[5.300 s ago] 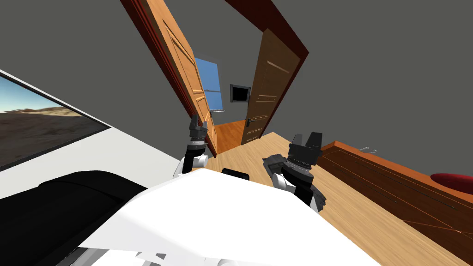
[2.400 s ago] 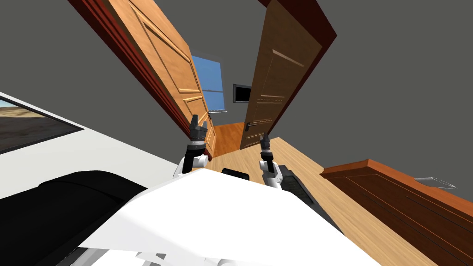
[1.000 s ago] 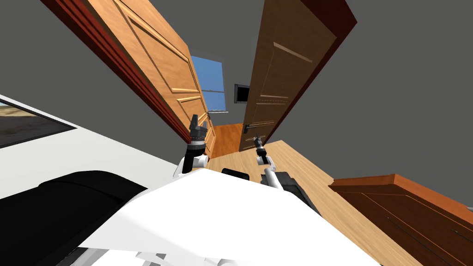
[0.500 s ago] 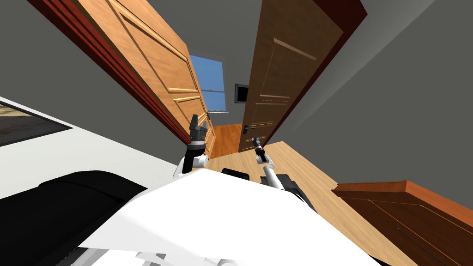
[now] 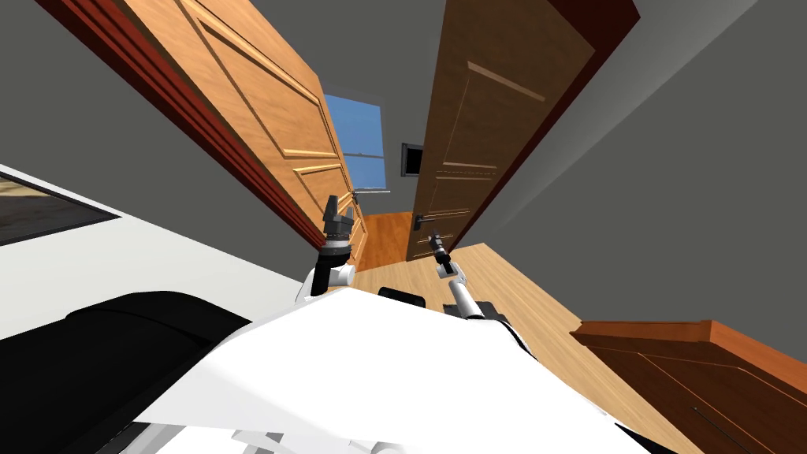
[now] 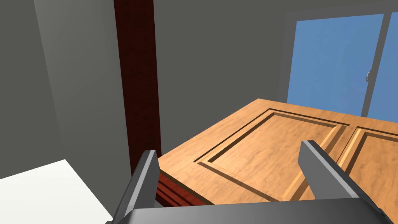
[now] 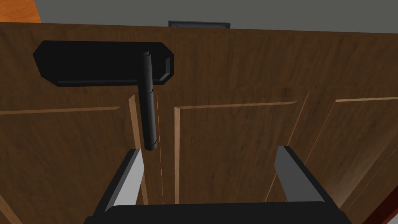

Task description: Push the door open

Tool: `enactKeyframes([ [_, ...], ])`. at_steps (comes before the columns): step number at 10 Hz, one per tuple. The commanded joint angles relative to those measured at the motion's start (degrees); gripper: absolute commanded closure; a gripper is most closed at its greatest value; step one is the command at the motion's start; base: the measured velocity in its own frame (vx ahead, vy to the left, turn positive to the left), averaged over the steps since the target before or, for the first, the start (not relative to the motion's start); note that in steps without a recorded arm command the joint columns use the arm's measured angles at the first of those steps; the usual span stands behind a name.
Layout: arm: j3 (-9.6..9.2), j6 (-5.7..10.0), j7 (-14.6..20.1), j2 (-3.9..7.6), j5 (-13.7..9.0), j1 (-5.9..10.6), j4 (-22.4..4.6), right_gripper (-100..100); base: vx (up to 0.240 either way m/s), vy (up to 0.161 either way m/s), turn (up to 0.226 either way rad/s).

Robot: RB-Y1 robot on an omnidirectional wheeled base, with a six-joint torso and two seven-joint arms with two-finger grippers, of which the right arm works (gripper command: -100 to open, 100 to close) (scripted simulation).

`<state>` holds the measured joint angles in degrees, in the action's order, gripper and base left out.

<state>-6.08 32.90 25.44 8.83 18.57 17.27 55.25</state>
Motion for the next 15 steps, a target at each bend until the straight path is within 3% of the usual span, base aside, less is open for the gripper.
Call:
enactKeyframes([
  [1, -0.15, 0.2, 0.87, 0.11, 0.35, 1.41, -2.72, -100, 0.055, -0.048, 0.029],
  [10, -1.47, 0.06, 6.79, 1.14, 2.56, 9.39, -16.31, -100, 0.068, -0.064, 0.039],
  [15, -1.24, -0.02, 6.64, 1.04, 2.4, 9.82, -17.15, -100, 0.096, 0.0, 0.02],
])
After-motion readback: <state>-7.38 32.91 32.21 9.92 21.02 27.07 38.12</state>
